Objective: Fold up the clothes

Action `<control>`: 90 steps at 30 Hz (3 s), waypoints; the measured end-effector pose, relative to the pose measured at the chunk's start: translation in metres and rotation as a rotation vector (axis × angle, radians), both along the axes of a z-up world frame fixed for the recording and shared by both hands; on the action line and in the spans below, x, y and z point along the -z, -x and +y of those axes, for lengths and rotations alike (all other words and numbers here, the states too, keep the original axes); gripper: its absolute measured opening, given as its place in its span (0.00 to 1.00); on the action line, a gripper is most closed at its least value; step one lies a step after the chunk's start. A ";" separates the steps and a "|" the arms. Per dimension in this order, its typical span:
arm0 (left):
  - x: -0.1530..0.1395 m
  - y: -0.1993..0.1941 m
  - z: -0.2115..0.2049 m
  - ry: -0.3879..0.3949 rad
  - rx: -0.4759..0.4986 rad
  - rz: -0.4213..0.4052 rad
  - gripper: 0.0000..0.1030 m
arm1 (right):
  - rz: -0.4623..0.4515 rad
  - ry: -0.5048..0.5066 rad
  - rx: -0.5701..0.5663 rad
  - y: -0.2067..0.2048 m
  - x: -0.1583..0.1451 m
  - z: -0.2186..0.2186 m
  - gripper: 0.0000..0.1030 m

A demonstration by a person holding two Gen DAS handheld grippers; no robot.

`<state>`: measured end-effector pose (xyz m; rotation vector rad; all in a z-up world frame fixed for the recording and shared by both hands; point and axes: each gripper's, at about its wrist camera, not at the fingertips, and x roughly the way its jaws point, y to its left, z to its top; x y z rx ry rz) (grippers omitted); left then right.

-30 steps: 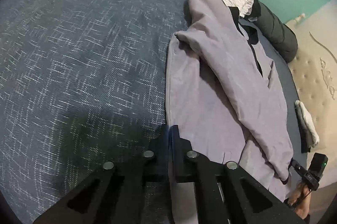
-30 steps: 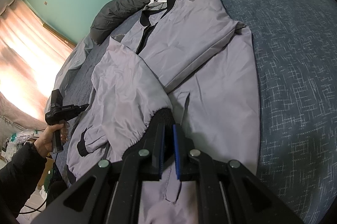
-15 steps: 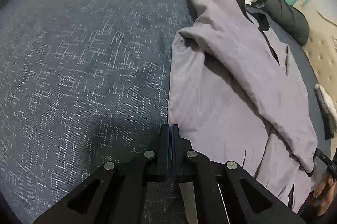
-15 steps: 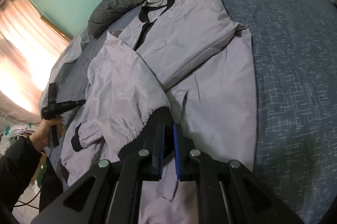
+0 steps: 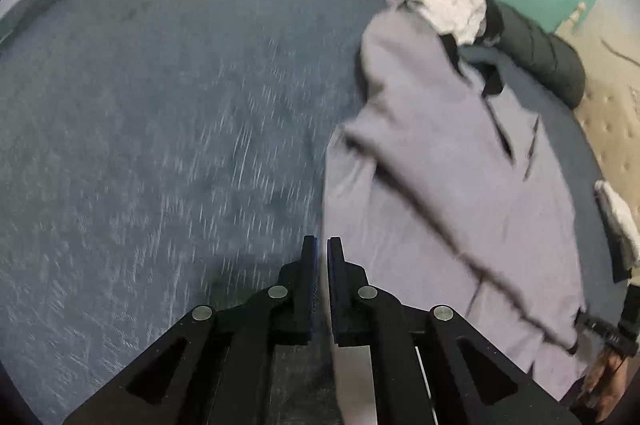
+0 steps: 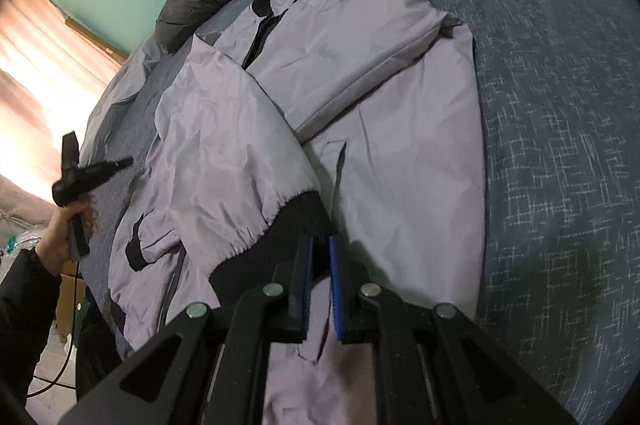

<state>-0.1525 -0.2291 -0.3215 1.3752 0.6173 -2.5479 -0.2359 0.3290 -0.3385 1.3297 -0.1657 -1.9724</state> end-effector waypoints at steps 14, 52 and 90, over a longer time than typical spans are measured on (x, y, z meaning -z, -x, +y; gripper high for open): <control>-0.008 0.065 0.011 0.055 0.065 0.017 0.27 | 0.083 0.121 0.048 0.010 -0.042 -0.001 0.13; 0.041 0.049 -0.016 -0.059 -0.052 0.169 0.34 | 0.069 0.125 -0.314 0.128 -0.095 -0.276 0.47; 0.068 0.046 -0.023 -0.238 -0.077 0.219 0.16 | 0.136 -0.140 -0.355 0.218 -0.025 -0.526 0.01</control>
